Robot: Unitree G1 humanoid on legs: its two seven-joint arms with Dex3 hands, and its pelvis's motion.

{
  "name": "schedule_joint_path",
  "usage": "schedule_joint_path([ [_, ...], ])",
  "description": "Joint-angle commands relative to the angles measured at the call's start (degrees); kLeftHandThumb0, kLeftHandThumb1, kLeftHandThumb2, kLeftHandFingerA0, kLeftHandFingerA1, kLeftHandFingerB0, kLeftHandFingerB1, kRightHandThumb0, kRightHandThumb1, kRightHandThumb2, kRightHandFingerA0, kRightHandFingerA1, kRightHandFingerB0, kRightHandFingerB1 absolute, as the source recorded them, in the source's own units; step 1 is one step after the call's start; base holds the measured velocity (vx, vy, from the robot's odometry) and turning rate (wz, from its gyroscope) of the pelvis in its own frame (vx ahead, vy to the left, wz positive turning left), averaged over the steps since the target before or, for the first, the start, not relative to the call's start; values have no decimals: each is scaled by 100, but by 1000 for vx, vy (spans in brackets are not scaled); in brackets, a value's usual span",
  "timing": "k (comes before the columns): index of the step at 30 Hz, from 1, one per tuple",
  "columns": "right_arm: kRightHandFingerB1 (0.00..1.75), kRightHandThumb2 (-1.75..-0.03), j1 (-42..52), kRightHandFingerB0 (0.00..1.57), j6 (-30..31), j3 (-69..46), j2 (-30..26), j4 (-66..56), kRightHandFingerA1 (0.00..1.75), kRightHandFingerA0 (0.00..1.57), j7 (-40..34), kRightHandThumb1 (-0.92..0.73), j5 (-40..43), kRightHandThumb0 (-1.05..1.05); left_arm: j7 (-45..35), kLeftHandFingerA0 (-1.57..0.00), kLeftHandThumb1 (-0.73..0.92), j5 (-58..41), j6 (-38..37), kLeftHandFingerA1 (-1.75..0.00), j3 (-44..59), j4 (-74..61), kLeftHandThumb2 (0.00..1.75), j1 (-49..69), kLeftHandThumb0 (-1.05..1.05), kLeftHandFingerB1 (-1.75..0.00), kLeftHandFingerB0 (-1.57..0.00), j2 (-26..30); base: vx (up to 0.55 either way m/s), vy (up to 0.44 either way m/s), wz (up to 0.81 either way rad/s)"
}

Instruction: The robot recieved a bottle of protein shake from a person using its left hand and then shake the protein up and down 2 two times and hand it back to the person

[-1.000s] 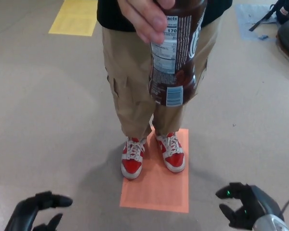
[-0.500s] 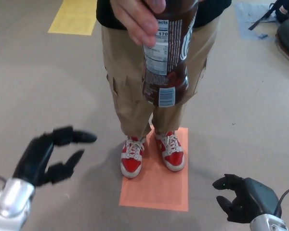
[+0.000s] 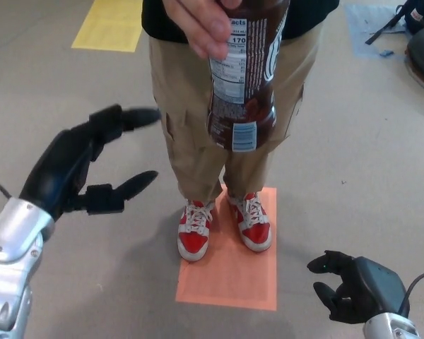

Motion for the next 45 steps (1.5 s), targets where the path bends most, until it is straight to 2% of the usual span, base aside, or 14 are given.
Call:
schedule_joint_path([
  [1,48,-72,36,76,-303,-66,-94,162,62,87,-212,-73,-61,-46,-965,0,42,-2318,3890,-12,270,-1357,76,-804,-66,-6,0,461,0,0,0],
  [2,48,-71,39,76,-304,-56,-94,167,62,88,-234,-73,-75,-46,-1038,0,45,-2441,4116,-2,280,-1371,77,-916,-73,0,0,520,0,0,0],
  [7,48,-72,63,74,-277,2,-95,171,61,85,-237,-72,-132,-46,-1367,0,48,-2634,4814,-3,195,-1432,78,-1308,-76,0,0,820,0,0,0],
  [14,49,-72,103,75,-346,-13,-112,168,63,86,-247,-69,-114,-45,-1720,0,50,-2465,5276,-6,-107,-1360,85,-1888,-82,0,0,1094,0,0,0],
  [15,49,-71,103,75,-324,-3,-106,169,62,87,-250,-69,-124,-45,-1758,0,57,-2462,5320,-1,-144,-1365,59,-1980,-79,0,0,1114,0,0,0],
  [17,49,-71,109,75,-286,4,-99,172,63,88,-265,-68,-133,-45,-1787,0,56,-2469,5436,-2,-196,-1386,58,-2138,-80,0,0,1112,0,0,0],
  [18,49,-70,106,76,-277,5,-96,173,62,87,-264,-67,-134,-44,-1751,0,48,-2471,5518,-8,-210,-1421,86,-2207,-82,0,0,1092,0,0,0],
  [30,49,-73,71,74,-258,91,-127,180,61,86,-303,-71,-222,-45,-1776,0,50,-2763,6509,-10,-408,-1807,90,-2874,-87,0,0,1012,0,0,0],
  [31,50,-73,70,75,-270,106,-132,182,62,87,-337,-70,-238,-45,-1784,0,59,-2785,6547,-6,-418,-1834,62,-2899,-90,0,0,992,0,0,0],
  [32,50,-73,76,74,-262,115,-130,181,62,86,-339,-71,-243,-45,-1794,0,51,-2800,6589,-8,-439,-1856,90,-2910,-87,0,0,978,0,0,0],
  [39,50,-76,131,74,-287,167,-141,177,63,84,-336,-71,-266,-44,-1540,0,46,-2809,7009,-5,-559,-1957,87,-2976,-82,0,0,638,0,0,0],
  [45,50,-78,259,72,-397,166,-160,184,63,83,-294,-71,-245,-46,-1587,0,47,-2738,7067,-2,-819,-1968,87,-2844,-84,0,0,557,0,0,0],
])
